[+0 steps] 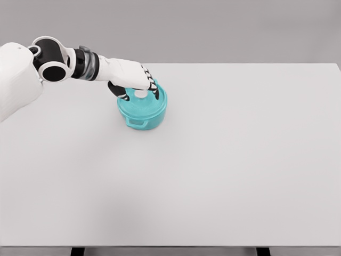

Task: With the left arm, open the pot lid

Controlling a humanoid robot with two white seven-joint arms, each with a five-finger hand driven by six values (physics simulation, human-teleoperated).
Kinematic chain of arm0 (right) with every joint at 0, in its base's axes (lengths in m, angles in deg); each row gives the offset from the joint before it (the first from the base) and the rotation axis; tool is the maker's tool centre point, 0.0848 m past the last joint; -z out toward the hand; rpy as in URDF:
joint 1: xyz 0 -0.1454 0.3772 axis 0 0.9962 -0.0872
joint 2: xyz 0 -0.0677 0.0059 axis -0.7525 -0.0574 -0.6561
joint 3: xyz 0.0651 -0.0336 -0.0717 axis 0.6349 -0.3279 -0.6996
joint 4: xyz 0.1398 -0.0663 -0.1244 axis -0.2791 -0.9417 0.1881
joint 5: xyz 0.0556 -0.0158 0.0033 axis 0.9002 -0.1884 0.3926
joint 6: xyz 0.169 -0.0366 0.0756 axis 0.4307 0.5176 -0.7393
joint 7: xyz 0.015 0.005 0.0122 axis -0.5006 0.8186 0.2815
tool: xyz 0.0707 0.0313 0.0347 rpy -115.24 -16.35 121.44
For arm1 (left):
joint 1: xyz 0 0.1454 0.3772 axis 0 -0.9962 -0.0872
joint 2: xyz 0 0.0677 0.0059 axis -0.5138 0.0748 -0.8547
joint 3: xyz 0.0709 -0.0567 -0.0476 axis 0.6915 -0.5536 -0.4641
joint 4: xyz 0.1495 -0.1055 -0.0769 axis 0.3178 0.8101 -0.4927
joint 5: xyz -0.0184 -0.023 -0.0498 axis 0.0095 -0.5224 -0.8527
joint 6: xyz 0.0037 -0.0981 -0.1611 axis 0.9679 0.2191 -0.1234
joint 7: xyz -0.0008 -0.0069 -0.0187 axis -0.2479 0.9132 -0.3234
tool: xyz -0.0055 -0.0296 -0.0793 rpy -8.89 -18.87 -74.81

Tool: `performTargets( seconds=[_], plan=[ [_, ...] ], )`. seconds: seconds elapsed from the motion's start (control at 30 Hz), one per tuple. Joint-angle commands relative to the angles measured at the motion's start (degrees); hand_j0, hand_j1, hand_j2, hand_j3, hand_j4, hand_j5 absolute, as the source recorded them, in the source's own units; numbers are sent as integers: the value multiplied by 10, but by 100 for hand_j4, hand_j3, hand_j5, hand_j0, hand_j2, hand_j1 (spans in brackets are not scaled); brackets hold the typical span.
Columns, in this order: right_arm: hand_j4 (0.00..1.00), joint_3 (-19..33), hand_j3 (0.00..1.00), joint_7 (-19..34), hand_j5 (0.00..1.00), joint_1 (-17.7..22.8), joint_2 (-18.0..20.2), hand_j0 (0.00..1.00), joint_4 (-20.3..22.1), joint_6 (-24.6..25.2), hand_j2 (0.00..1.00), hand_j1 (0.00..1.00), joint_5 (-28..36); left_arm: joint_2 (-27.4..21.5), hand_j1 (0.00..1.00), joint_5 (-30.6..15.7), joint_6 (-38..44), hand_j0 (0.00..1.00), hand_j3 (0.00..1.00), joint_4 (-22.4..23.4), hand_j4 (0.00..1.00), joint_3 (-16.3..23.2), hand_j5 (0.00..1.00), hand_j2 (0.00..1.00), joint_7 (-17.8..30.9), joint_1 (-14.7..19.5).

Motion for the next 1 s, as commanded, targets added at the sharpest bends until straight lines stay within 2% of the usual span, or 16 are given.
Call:
performTargets(
  seconds=[0.0,0.23,0.5,0.97],
  plan=[
    [100,0,100,0,100,0,0,100,0,0,100,100,0,3,77,0,1,77,77,2,77,-1,77,77,0,0],
    [100,0,100,0,100,0,0,100,0,0,100,100,0,11,77,8,1,77,77,23,77,-2,77,77,0,-2],
    [100,0,100,0,100,0,0,100,0,0,100,100,0,19,73,12,1,73,73,24,73,-2,73,73,0,-1],
    [100,0,100,0,100,0,0,100,0,0,100,100,0,18,54,15,1,54,54,24,54,-2,54,54,0,-2]
  ],
)
